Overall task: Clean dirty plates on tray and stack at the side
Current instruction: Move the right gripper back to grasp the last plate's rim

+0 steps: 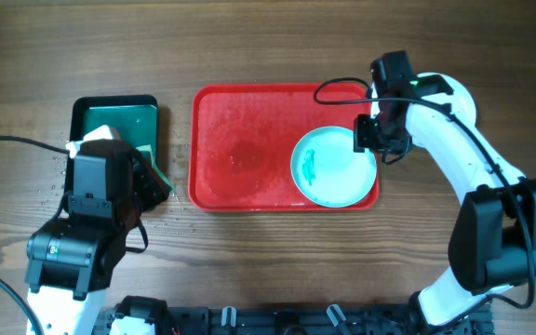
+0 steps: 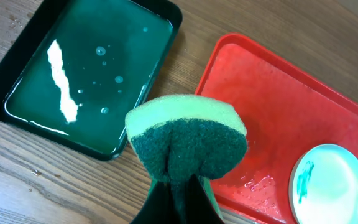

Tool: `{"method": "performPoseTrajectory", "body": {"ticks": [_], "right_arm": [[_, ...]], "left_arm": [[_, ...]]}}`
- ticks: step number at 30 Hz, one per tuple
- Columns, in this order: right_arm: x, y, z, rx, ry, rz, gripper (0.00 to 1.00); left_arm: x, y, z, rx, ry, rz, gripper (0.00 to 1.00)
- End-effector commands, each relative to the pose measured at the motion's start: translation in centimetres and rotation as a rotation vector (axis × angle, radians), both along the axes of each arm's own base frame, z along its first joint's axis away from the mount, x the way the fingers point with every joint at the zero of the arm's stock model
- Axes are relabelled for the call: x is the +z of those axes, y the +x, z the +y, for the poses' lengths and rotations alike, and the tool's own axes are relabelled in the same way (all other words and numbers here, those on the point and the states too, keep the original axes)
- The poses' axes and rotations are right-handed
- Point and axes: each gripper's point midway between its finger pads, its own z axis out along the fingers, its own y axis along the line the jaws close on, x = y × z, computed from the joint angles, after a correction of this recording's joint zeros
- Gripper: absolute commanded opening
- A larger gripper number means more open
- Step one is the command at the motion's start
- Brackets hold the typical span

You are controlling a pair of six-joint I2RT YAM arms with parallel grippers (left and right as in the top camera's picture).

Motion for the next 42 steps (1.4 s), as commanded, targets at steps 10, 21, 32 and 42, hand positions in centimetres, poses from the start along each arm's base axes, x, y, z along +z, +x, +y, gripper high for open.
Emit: {"method": "performPoseTrajectory", "body": {"ticks": [10, 21, 32, 42], "right_arm": [[-3.6, -3.1, -1.0, -0.057, -0.046, 0.070, 0.48], [-3.6, -2.4, -0.9, -0.056, -0.040, 0.039, 0.35], [-4.6, -2.2, -1.0, -0.057, -0.054, 0.050, 0.36], [-5.1, -2.6, 0.8, -0.049, 0.045, 0.088, 0.23]], "left_arm": [[0.0, 0.0, 0.0, 0.013, -0.016, -0.001, 0.04], [0.0, 0.0, 0.0, 0.013, -0.016, -0.001, 0.04], [0.0, 0.0, 0.0, 0.011, -0.018, -0.001, 0.04], [0.0, 0.0, -0.1, 0.009, -0.022, 0.000, 0.04]]}}
